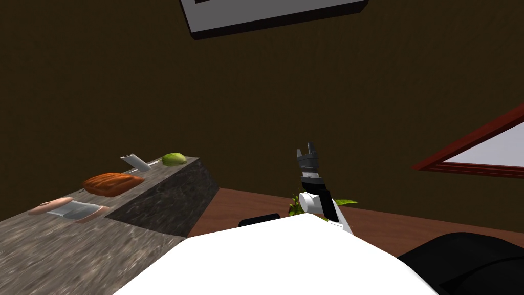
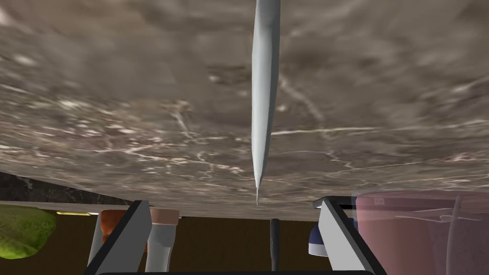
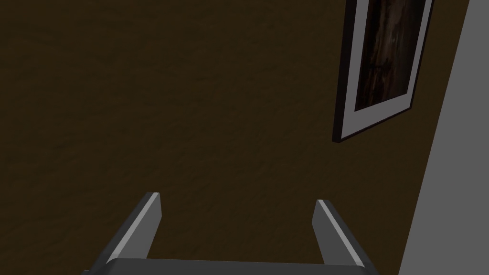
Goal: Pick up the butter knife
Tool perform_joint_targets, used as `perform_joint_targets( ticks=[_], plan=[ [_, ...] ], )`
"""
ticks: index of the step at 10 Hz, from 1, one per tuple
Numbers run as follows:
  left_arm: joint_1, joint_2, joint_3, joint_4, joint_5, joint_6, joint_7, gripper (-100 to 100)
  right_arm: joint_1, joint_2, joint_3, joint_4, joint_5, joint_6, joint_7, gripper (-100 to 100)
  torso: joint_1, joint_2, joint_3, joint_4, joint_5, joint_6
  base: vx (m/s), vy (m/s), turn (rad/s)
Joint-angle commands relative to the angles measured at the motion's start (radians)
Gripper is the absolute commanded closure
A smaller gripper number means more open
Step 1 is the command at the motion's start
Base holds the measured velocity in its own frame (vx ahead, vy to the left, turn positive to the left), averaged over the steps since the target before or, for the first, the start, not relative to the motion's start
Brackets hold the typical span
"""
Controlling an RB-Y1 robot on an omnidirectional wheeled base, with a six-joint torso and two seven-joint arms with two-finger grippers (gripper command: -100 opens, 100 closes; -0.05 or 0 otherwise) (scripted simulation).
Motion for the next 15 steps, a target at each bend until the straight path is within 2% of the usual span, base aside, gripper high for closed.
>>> perform_joint_targets(
  ticks=[1,2,3,4,5,8,9,10,14,15],
  plan=[
    [0.012,0.001,0.001,0.006,0.018,0.032,0.004,-100,0.000,0.000,0.000,0.000,0.000,0.000,0.000,0,0.000,0.000,0.000,0.000,0.000,0.000,0.041,-0.018,-0.009],
    [0.011,0.003,-0.003,0.014,0.031,0.055,0.007,-100,0.000,0.000,0.000,0.000,0.000,0.000,0.000,0,0.000,0.000,0.000,0.000,0.000,0.000,0.039,-0.018,-0.004],
    [0.013,0.001,-0.001,0.005,0.023,0.041,0.005,-100,0.000,0.000,0.000,0.000,0.000,0.000,0.000,0,0.000,0.001,0.000,0.000,0.000,0.000,0.017,-0.008,0.001],
    [0.013,0.001,-0.001,0.006,0.025,0.046,0.006,0,0.000,0.000,0.000,0.000,0.000,0.000,0.000,0,0.001,0.002,0.001,0.000,0.000,0.000,0.000,0.000,0.000],
    [-0.016,0.002,-0.005,0.040,0.019,0.045,0.006,-100,0.000,0.000,0.000,0.000,0.000,0.000,0.000,0,0.001,0.003,0.002,0.001,0.000,0.000,-0.015,0.016,-0.058],
    [-0.059,0.003,-0.010,0.091,0.012,0.044,0.007,-100,0.000,0.000,0.000,0.000,0.000,0.000,0.000,0,0.004,0.005,0.003,0.001,0.001,0.000,-0.022,0.028,-0.057],
    [-0.049,0.003,-0.009,0.080,0.014,0.044,0.007,-100,0.000,0.000,0.000,0.000,0.000,0.000,0.000,0,0.004,0.005,0.003,0.001,0.001,0.000,-0.007,0.014,-0.010],
    [-0.051,0.004,-0.009,0.082,0.014,0.044,0.007,100,0.000,0.000,0.000,0.000,0.000,0.000,0.000,0,0.003,0.004,0.002,0.001,0.001,0.000,0.000,0.000,0.000],
    [-0.051,0.003,-0.008,0.082,0.015,0.045,0.009,100,0.000,0.000,0.000,0.000,0.000,0.000,0.000,0,0.002,0.004,0.002,0.001,0.001,0.001,0.000,0.001,0.003],
    [-0.051,0.003,-0.008,0.082,0.015,0.045,0.009,0,0.000,0.000,0.000,0.000,0.000,0.000,0.000,0,0.002,0.004,0.002,0.001,0.001,0.001,0.000,0.000,0.000]
  ],
)
